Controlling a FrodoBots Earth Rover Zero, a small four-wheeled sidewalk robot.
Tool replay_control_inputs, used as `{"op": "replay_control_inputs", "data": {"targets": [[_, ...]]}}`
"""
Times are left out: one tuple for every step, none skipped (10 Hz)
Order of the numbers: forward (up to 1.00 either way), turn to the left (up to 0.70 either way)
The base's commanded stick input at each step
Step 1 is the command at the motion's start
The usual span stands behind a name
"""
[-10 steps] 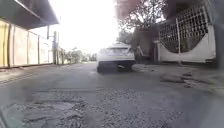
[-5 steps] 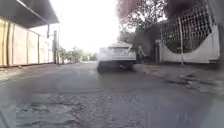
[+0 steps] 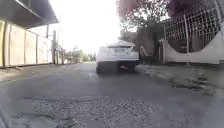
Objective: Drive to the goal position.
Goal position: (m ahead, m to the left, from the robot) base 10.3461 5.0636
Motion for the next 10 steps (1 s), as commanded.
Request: {"op": "replay_control_inputs", "data": {"targets": [[0.40,0.00],[0.34,0.00],[0.03,0.00],[0.00,0.00],[0.00,0.00],[0.00,0.00],[0.00,0.00],[0.00,0.00],[0.00,0.00],[0.00,0.00]]}}
